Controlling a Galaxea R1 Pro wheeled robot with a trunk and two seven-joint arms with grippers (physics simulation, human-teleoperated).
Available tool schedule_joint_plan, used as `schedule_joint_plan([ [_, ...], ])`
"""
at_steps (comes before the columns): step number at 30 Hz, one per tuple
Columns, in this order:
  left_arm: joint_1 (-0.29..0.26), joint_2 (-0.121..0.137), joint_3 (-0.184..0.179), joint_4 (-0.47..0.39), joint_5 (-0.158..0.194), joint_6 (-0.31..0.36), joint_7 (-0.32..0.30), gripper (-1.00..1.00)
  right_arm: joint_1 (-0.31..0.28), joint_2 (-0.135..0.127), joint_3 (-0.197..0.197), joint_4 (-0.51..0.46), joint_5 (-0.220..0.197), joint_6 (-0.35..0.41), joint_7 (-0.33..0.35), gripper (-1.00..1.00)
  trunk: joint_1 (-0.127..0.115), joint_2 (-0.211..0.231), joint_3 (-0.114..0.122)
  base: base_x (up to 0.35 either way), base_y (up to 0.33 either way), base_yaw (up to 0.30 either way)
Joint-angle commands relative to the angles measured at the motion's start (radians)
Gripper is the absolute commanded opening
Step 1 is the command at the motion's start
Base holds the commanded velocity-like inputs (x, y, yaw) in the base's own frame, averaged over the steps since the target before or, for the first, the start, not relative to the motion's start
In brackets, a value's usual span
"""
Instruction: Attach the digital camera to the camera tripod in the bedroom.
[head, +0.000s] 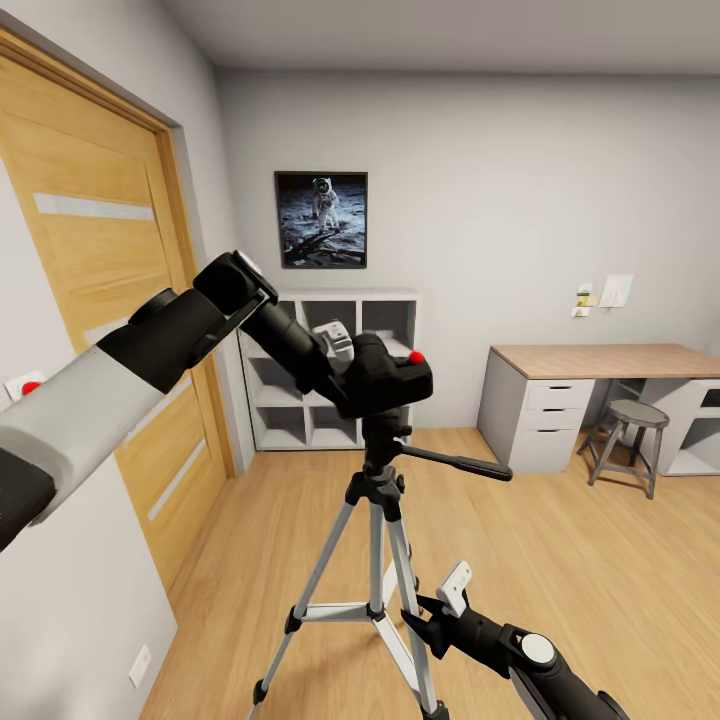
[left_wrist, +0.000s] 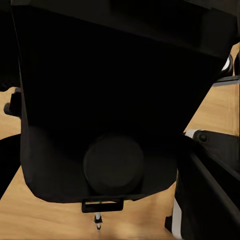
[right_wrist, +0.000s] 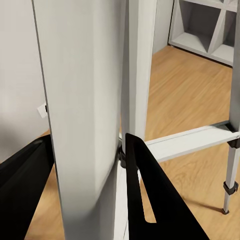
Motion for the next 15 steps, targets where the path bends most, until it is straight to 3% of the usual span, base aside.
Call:
schedule_joint_plan([
  [1, -0.001, -0.012, 0.000, 0.024, -0.009, 0.010, -0.010, -1.00, 0.000, -0.001, 0.007, 0.007, 0.013, 0.026, 0.003, -1.00, 0.000, 0.000, -0.001, 0.000, 0.000, 0.000],
  [4, -0.001, -0.045, 0.002, 0.075, -0.010, 0.010, -0.010, -1.00, 0.000, -0.001, 0.007, 0.007, 0.013, 0.026, 0.003, -1.00, 0.000, 0.000, -0.001, 0.000, 0.000, 0.000],
  [7, -0.001, -0.061, 0.002, 0.098, -0.010, 0.010, -0.010, -1.00, 0.000, -0.001, 0.007, 0.007, 0.013, 0.026, 0.003, -1.00, 0.000, 0.000, -0.001, 0.000, 0.000, 0.000],
  [15, -0.001, -0.064, 0.001, 0.109, -0.010, 0.010, -0.010, -1.00, 0.000, -0.001, 0.007, 0.008, 0.013, 0.026, 0.003, -1.00, 0.000, 0.000, -0.001, 0.000, 0.000, 0.000],
])
